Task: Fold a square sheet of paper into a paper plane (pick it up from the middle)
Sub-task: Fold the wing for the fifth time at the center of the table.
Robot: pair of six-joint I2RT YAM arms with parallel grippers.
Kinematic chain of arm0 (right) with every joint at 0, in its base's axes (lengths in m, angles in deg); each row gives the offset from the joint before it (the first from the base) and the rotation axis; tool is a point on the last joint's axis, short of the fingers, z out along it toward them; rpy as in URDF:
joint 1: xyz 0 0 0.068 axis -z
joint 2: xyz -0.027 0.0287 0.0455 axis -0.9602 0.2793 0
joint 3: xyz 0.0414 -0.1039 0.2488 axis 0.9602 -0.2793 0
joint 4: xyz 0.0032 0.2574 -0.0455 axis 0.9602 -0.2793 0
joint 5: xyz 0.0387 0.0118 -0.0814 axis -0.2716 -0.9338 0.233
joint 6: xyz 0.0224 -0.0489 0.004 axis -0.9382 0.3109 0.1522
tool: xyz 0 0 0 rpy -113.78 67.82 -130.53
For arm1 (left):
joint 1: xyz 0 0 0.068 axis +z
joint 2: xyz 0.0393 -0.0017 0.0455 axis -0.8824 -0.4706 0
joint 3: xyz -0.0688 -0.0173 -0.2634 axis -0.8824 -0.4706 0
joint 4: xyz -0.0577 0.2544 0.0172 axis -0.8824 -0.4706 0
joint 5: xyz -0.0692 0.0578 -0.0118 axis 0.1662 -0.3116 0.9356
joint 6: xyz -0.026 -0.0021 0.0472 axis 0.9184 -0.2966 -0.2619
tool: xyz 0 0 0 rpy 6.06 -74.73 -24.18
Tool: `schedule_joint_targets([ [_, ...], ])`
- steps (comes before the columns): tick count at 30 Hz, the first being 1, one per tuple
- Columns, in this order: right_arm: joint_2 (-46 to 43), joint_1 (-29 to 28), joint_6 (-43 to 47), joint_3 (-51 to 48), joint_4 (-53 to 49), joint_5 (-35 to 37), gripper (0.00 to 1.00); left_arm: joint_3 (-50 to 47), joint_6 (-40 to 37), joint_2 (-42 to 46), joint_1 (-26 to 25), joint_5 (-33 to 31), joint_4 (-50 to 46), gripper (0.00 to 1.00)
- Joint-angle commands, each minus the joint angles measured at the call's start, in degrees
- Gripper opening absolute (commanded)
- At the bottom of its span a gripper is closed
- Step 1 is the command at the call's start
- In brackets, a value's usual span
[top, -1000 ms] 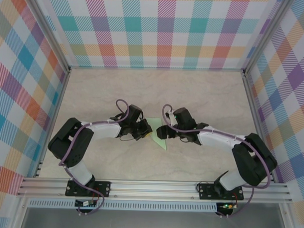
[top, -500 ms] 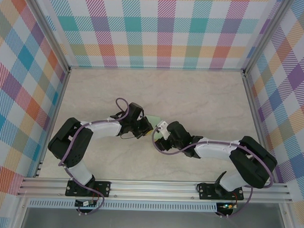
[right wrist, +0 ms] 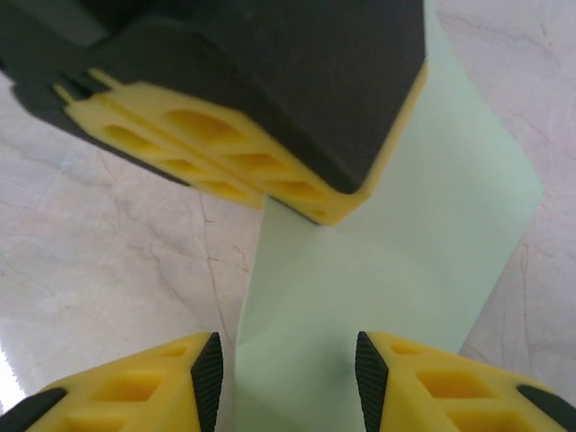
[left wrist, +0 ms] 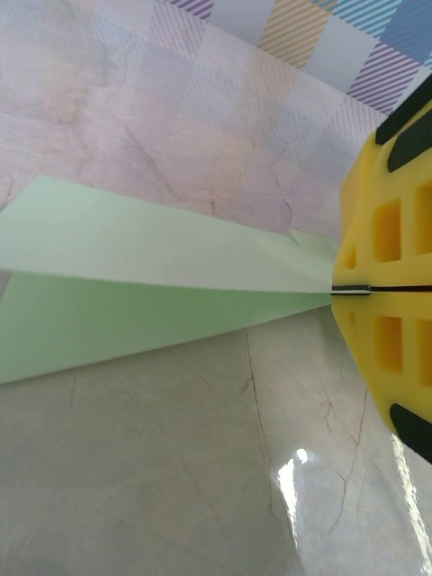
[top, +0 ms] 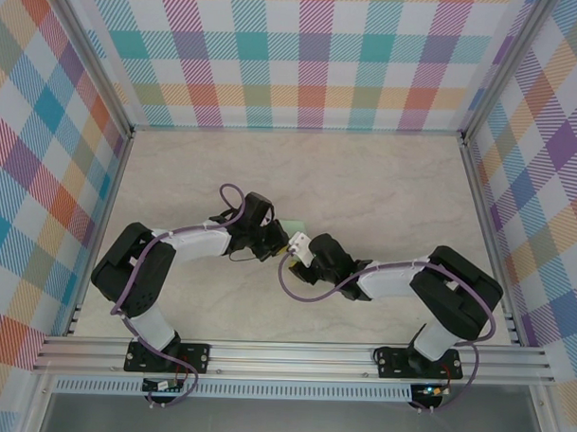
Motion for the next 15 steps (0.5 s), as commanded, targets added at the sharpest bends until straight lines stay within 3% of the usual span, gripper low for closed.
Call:
schedule_joint_targets([
  [1, 1.58, -0.33, 1.53, 0.61, 5.14, 2.64, 0.42, 1.47, 0.11, 1.85, -0.57, 0.08, -2.03, 0.07],
  [11, 2.19, -0.36, 2.61, 1.1, 5.72, 2.55, 0.2, 2.38, -0.54, 2.66, -0.46, -0.94, -4.55, 0.08],
  [15, 1.96, 0.13, 0.07, 1.22, 4.13, -0.18, 0.12, 3.65, -2.81, 5.16, 0.88, -3.57, -8.93, 0.27],
])
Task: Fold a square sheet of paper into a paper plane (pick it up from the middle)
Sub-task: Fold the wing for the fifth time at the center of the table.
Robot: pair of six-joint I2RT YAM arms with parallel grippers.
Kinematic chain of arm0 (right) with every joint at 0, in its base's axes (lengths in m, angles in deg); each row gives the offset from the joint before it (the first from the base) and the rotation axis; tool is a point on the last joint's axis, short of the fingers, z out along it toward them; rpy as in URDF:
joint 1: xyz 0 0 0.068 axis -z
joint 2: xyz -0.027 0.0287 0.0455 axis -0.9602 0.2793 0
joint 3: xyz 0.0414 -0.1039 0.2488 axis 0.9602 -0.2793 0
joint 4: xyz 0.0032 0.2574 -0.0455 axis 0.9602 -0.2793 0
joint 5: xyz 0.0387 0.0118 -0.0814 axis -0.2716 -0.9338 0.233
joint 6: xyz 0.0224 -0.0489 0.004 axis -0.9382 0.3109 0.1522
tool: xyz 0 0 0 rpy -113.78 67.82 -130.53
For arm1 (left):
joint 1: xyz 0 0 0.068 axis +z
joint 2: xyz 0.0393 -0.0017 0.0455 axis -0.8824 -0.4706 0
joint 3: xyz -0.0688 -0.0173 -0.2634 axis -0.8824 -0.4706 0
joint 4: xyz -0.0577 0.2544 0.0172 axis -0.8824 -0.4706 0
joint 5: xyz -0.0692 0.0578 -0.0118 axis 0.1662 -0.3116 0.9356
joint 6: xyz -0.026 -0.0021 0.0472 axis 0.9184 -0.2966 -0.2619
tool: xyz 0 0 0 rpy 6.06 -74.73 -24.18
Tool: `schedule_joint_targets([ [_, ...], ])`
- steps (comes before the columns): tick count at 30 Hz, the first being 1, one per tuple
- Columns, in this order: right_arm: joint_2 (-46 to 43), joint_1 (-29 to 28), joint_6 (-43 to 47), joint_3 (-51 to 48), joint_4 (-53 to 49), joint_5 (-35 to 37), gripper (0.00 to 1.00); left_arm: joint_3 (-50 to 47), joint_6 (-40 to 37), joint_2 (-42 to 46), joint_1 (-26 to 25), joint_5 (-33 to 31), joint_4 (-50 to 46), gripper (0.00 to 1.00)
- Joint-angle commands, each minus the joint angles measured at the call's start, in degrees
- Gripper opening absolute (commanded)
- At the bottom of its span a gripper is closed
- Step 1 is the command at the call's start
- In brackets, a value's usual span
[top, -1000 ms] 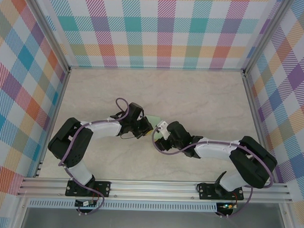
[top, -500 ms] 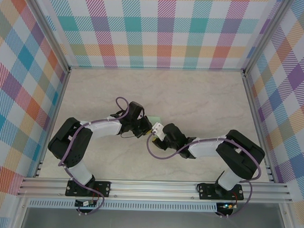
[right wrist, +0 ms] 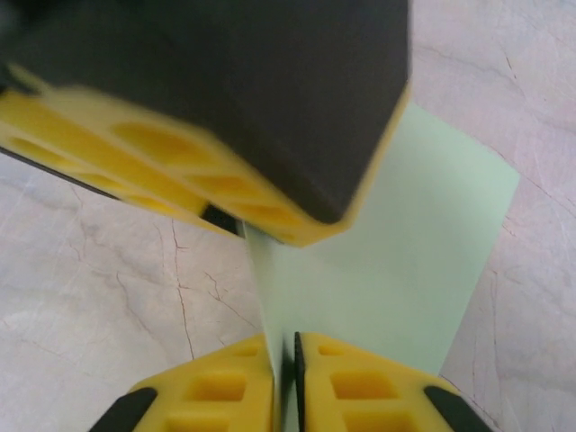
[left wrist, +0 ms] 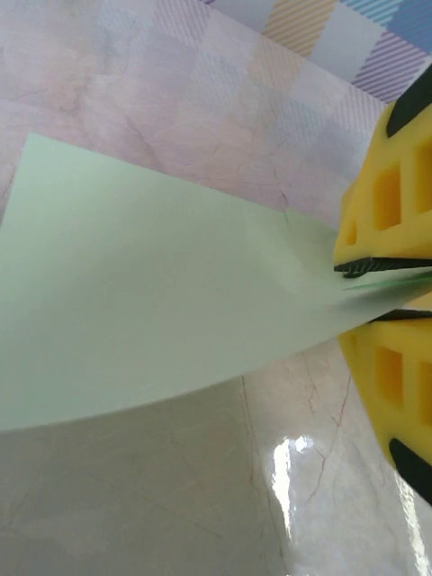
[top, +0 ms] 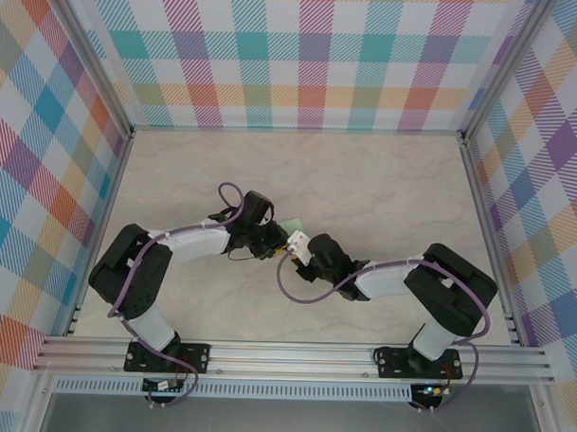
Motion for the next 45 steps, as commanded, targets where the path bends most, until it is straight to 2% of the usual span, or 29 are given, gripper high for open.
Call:
schedule_joint_targets([
  [1, 0.07, 0.58, -3.09, 1.33, -0.2, -3.65, 0.11, 2.35, -2.71, 4.74, 1.4, -2.92, -5.38, 0.32],
  [4, -0.43, 2.62, -7.98, 1.4, -1.44, -8.8, 0.09, 2.11, -4.62, 8.55, 3.59, -6.04, -9.4, 0.45],
  [7, -0.31, 4.47, -12.49, 1.72, -2.49, -13.99, 0.09, 0.47, -6.02, 12.26, 5.61, -7.74, -10.95, 0.55],
  [9, 0.12, 5.11, -14.97, 2.19, -2.91, -16.14, 0.09, -0.83, -6.45, 14.03, 6.49, -8.42, -11.18, 0.58],
  [15, 0.96, 8.29, -22.88, 2.84, -2.08, -21.45, 0.07, -4.56, -7.06, 16.17, 6.95, -7.31, -8.94, 0.58],
  [19, 1.32, 10.9, -28.42, 2.89, -1.5, -26.39, 0.06, -7.29, -7.84, 15.83, 6.75, -3.61, -1.98, 0.59],
  [23, 2.35, 12.97, -33.14, 3.26, -1.81, -28.89, 0.0, -9.44, -8.03, 14.65, 5.58, -1.45, 3.14, 0.59],
  [30, 2.74, 14.68, -37.36, 4.45, -4.15, -32.77, 0.0, -9.85, -7.88, 10.88, 2.76, 0.04, 8.76, 0.58],
  [39, 1.43, 14.7, -39.33, 4.2, -7.7, -31.82, 0.07, -9.43, -6.84, 6.62, 0.28, 0.68, 14.5, 0.53],
  [45, 1.86, 14.92, -40.78, 4.19, -7.74, -32.98, 0.12, -8.54, -6.37, 3.28, -0.7, 2.05, 17.33, 0.45],
])
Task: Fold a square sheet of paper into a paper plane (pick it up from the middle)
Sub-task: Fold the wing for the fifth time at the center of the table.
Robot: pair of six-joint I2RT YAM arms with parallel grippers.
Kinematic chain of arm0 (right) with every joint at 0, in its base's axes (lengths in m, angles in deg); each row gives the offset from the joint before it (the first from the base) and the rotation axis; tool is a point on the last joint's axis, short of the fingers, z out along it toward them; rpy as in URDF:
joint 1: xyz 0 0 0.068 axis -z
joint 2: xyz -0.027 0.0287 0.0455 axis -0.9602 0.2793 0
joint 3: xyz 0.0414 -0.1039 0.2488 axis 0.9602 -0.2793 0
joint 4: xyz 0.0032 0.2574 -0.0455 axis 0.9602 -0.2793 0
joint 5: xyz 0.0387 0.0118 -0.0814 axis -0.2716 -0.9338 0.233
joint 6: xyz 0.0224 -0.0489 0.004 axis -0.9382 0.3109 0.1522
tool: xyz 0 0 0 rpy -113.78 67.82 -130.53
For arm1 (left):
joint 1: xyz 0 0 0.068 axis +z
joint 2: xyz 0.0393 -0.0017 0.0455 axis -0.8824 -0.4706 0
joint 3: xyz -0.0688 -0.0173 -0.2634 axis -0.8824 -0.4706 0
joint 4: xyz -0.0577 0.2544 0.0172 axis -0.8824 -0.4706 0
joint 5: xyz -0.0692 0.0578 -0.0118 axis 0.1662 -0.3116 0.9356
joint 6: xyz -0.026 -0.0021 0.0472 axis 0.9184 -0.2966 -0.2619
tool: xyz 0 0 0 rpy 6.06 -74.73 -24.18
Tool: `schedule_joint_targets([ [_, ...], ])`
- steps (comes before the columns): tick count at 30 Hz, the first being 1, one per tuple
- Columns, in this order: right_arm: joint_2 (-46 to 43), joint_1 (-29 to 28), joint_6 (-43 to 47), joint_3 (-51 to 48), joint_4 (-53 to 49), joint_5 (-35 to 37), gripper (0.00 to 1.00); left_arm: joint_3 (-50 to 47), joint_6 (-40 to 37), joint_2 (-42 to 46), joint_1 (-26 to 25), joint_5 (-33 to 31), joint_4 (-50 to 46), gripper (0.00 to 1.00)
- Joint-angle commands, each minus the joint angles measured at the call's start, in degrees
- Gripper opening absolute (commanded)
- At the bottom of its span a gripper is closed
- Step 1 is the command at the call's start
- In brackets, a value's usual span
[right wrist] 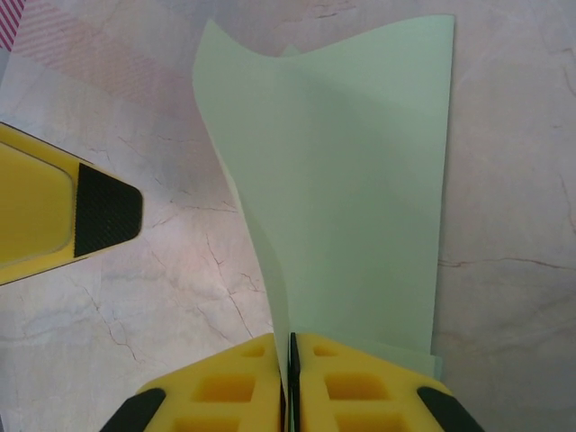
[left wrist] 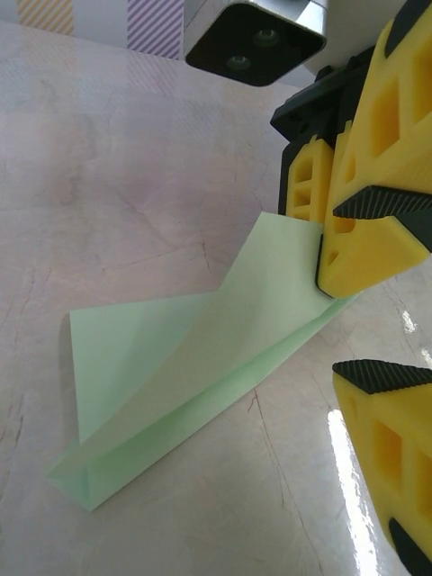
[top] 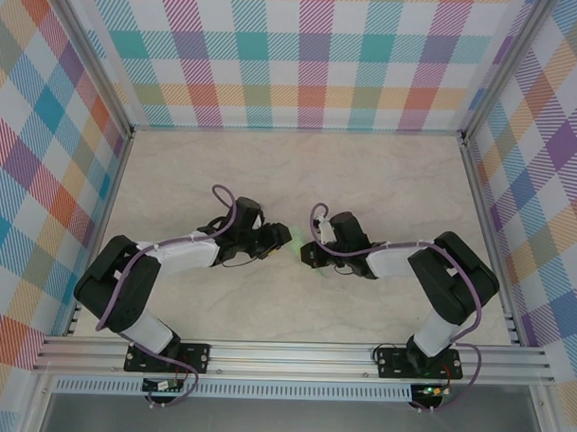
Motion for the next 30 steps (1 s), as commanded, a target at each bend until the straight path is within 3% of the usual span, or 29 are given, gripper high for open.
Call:
schedule_joint_targets([
  [1, -0.17, 0.5, -2.13, 0.79, -0.52, -2.5, 0.12, 0.73, 0.24, -1.96, -1.09, 1.74, 3.55, 0.44],
  [11, 1.83, 2.52, -4.72, 1.76, -0.83, -7.9, 0.12, 1.33, 0.04, -4.33, -1.51, 2.77, 6.01, 0.36],
  [30, 7.52, 4.7, -4.62, 8.16, -7.05, -16.38, 0.09, 0.88, -0.97, -4.5, -1.56, 0.95, 7.17, 0.3],
])
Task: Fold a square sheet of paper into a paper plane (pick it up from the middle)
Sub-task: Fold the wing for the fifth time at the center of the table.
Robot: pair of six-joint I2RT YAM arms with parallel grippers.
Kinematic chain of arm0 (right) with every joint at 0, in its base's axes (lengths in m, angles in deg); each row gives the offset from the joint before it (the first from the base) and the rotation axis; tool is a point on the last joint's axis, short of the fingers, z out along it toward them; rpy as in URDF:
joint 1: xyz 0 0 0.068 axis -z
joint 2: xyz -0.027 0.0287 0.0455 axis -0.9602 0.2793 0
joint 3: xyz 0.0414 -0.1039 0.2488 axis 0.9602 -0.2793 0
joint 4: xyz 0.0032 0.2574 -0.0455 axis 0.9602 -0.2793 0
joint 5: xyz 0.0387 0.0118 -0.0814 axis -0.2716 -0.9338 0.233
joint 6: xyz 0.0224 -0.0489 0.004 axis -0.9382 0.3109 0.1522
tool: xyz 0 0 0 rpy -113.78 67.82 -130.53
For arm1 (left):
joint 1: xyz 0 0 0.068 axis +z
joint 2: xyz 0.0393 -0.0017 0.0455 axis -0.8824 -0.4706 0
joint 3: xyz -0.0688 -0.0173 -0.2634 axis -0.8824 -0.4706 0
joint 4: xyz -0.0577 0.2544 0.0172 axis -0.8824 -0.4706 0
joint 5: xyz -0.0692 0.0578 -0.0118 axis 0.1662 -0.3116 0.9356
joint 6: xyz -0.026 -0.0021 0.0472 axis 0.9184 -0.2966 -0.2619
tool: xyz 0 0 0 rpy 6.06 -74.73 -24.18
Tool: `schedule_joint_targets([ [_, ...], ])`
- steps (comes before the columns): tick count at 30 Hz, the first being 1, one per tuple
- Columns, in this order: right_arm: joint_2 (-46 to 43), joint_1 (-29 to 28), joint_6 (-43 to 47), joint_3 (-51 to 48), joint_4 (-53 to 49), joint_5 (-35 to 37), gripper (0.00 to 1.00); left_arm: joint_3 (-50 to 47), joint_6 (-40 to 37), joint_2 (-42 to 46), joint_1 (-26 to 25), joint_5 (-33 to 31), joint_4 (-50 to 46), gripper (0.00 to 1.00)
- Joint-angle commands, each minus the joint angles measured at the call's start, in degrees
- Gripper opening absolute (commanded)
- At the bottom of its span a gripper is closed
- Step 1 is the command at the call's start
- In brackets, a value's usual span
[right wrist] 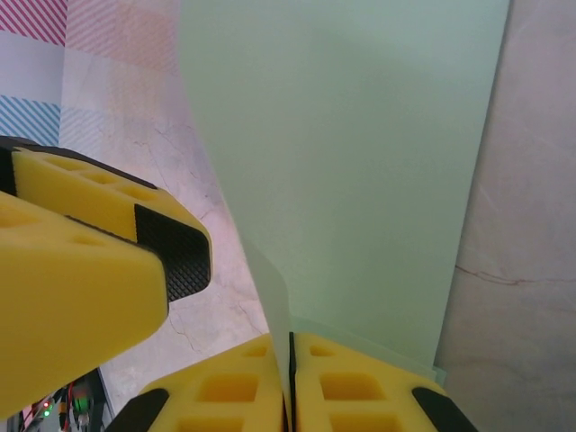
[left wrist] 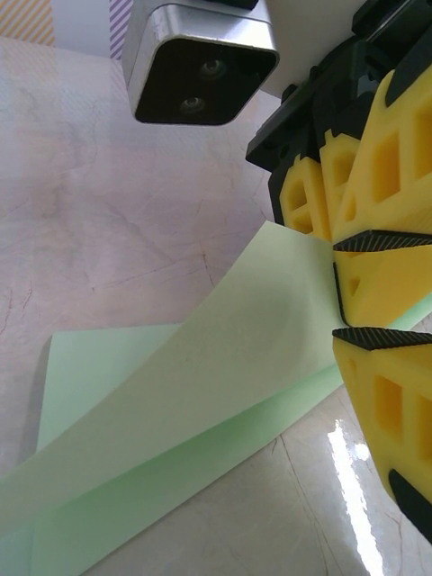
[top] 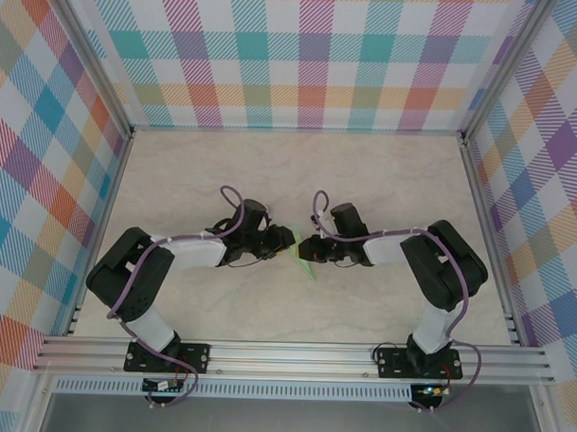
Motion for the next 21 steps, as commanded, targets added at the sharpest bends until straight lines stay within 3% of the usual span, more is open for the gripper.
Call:
schedule_joint_targets([
  [1, 1.56, 0.66, -0.37, 1.99, -2.45, -3.23, 0.08, 0.67, -1.02, -0.25, -0.68, -1.14, 1.4, 0.3],
  [13, 4.31, 1.86, -1.0, 4.83, -5.29, -8.2, 0.07, -0.6, -1.4, -1.28, -0.72, -1.87, 4.0, 0.28],
  [21, 6.0, 2.04, -0.44, 7.01, -9.35, -7.9, 0.07, -1.32, -1.41, -2.11, -0.68, -2.14, 5.35, 0.27],
])
